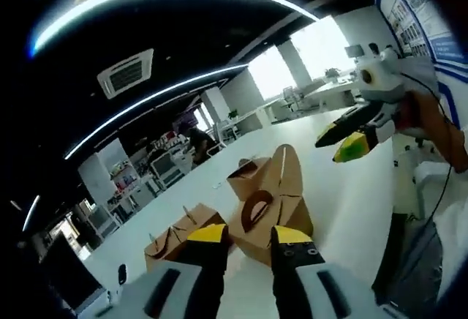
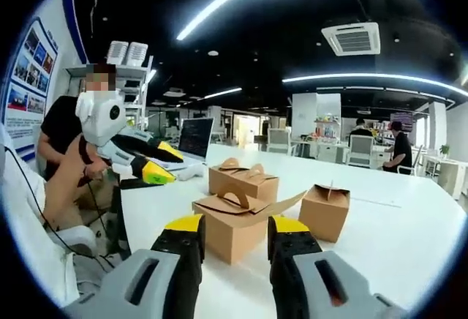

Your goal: Pick up one paper box from the group, open the paper box, and remove the item inside

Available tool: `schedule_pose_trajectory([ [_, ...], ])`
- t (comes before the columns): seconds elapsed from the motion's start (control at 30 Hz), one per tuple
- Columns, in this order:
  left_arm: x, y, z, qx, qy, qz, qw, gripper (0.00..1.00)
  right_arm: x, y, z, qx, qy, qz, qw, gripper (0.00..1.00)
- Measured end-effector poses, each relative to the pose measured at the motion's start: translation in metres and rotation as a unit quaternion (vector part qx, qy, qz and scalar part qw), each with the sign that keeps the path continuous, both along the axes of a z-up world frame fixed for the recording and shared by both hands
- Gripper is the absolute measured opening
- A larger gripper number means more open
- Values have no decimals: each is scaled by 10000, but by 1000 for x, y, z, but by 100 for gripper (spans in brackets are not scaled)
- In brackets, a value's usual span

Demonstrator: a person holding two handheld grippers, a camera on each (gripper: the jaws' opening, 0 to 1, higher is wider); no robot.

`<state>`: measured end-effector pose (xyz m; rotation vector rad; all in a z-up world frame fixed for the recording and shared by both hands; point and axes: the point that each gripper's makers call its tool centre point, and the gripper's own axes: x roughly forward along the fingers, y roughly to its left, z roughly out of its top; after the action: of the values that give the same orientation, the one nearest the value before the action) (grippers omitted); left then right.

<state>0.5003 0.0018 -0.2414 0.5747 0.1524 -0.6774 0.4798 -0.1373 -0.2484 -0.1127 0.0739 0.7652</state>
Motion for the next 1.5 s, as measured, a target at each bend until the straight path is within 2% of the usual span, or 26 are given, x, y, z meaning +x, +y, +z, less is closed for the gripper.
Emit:
schedule_pose_trajectory([
  [0.1, 4, -2, -5, 576, -142, 88, 9982, 26, 0, 0, -1, -12, 14, 17, 10000, 35],
  [0.13, 5, -5, -5, 673, -189, 86, 9975, 26, 0, 0, -2, -22, 18, 16, 10000, 34],
  [0.3, 6, -21, -5, 760, -173, -11, 9970, 25, 1, -2, -3, -24, 36, -22, 10000, 34],
  [0.53, 13, -30, -18, 1358, -148, 51, 9906, 23, 0, 0, -6, -59, 51, 18, 10000, 33],
  [0.8, 22, -33, -32, 1620, 38, 25, 9868, 20, 1, 0, -11, -125, 92, 27, 9999, 33],
  [1.0, 25, -39, -33, 1930, -102, 42, 9811, 20, 3, -1, -13, -147, 120, 0, 9998, 32],
  [1.23, 24, -52, -43, 2146, -56, -85, 9766, 20, 3, -1, -15, -162, 127, 19, 9998, 32],
  [1.5, 27, -53, -48, 2354, 6, -96, 9719, 16, 3, 0, -16, -181, 135, 33, 9997, 32],
])
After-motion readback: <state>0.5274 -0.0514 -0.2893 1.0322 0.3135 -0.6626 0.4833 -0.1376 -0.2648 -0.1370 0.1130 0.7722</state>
